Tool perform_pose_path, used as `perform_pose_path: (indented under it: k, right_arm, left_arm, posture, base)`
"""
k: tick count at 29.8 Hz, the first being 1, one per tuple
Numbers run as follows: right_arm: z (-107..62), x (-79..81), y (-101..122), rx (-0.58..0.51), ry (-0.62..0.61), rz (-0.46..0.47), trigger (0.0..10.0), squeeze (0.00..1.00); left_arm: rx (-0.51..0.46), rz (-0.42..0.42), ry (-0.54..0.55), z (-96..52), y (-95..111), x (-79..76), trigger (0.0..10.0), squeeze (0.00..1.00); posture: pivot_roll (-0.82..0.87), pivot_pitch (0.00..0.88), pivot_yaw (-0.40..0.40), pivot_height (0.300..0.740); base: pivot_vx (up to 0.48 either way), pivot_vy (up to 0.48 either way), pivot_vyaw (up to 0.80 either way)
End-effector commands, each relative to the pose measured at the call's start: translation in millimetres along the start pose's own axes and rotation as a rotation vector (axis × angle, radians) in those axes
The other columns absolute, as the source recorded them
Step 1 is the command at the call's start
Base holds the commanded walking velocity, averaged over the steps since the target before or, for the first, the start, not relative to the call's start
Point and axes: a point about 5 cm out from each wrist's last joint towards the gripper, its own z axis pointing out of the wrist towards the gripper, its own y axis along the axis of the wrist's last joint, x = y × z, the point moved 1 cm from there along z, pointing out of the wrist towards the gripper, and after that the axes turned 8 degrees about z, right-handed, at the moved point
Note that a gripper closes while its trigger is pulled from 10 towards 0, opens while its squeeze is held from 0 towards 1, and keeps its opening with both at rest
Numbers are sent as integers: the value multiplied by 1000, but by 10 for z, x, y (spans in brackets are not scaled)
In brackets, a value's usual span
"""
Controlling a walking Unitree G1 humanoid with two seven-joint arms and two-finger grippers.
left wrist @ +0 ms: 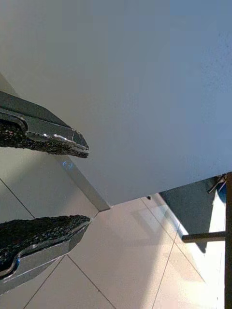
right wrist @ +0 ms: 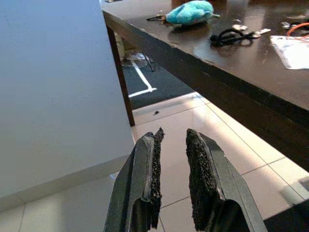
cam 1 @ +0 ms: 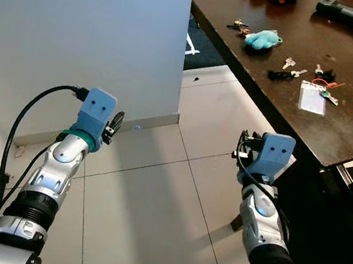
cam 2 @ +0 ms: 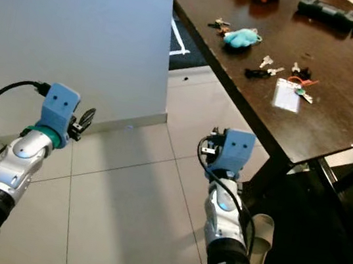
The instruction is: Hang keys on a hook
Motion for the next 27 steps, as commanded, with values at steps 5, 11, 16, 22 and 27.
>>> perform_pose_path:
  k: [5, 11, 16, 22, 27]
  right_arm:
    - [-135, -97, -99, 39, 12, -25, 10000, 0]
    - [-112, -158, -28, 11, 5, -29, 10000, 0]
    - [-81, -145, 17, -6, 15, -42, 10000, 0]
    - [-131, -116, -64, 32, 33, -42, 10000, 0]
    - [-247, -84, -199, 78, 53, -59, 10000, 0]
  left_arm:
    - [92, -114, 38, -63, -235, -87, 10000, 0]
    - [100, -158, 40, -87, -257, -94, 10000, 0]
    - [77, -146, 41, -78, -212, -102, 10000, 0]
    - [88, -131, 26, -100, -264, -181, 10000, 0]
    - [136, -127, 24, -251, -444, -285, 10000, 0]
  posture:
    - [-190, 92, 94, 740]
    - [-192, 93, 76, 740]
    - [-195, 90, 62, 740]
    - [-193, 79, 54, 740]
    - [-190, 72, 41, 740]
  base:
    - [0, 0, 0]
    - [0, 0, 0]
    - [0, 0, 0]
    - [0, 0, 0]
    - [0, 0, 0]
